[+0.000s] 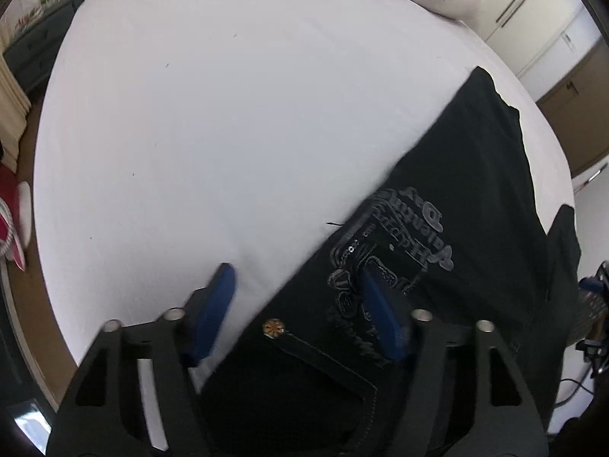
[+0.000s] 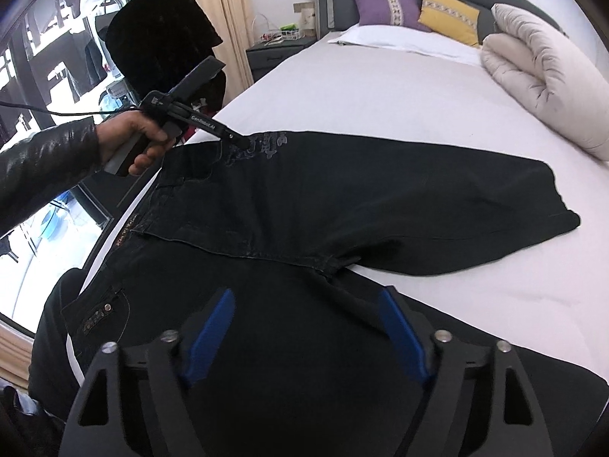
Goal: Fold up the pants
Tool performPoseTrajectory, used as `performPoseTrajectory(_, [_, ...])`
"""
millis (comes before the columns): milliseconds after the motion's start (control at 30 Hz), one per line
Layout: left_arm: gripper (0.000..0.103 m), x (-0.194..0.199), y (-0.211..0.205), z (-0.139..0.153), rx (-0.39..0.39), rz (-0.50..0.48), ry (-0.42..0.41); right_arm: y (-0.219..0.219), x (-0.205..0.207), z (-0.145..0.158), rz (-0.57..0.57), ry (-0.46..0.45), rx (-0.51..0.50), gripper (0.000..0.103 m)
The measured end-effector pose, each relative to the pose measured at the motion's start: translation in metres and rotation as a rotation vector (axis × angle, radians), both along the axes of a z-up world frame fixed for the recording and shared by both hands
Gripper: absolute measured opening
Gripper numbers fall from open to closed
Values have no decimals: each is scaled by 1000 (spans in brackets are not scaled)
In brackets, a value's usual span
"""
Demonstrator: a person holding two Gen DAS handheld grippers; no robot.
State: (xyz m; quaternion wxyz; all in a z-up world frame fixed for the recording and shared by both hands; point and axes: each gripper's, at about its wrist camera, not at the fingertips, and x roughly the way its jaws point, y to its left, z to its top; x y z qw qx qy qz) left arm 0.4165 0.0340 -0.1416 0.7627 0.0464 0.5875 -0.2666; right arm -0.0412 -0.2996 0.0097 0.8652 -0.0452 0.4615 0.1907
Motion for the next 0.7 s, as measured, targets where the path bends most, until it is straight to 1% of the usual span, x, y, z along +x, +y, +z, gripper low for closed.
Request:
performPoseTrajectory(67, [55,8,-3,-5,28,-25,12,2,5,-1,10,4,-2,77])
performPoseTrajectory(133, [47,16,-9,-6,37,-50,28,4,10,-3,15,9,-5,77])
performPoseTrajectory(200, [28,16,-11,-5,32,-71,37,7,15,-2,24,6,-9,77])
performPoseTrajectory(233, [25,15,-16,-5,45,-84,27,9,19,0,30,0,-16,77])
performPoseTrajectory(300, [15,3,-19,0,60,-97,7,13,28,3,45,-12,-32,76])
performPoseTrajectory(367, [10,1,-17,4,45,-81,-12,15,40,8,70,-26,-48,71])
performPoseTrajectory(433, [7,-16,-17,15,16,-58,-59,22,55,13,112,-47,-95,67])
performPoseTrajectory(467, [7,-20,-15,21,17,-51,-88,25,62,15,133,-56,-119,63])
performPoseTrajectory(500, [7,-26,-15,28,25,-46,-132,27,70,16,155,-64,-144,62])
performPoseTrajectory(567, [7,-44,-19,39,57,-49,-213,32,91,16,197,-66,-195,61])
performPoseTrajectory(600, [7,-53,-23,45,76,-50,-266,34,101,16,219,-67,-221,61])
performPoseTrajectory(700, [7,-81,-31,57,81,-54,-348,42,132,18,287,-88,-303,61])
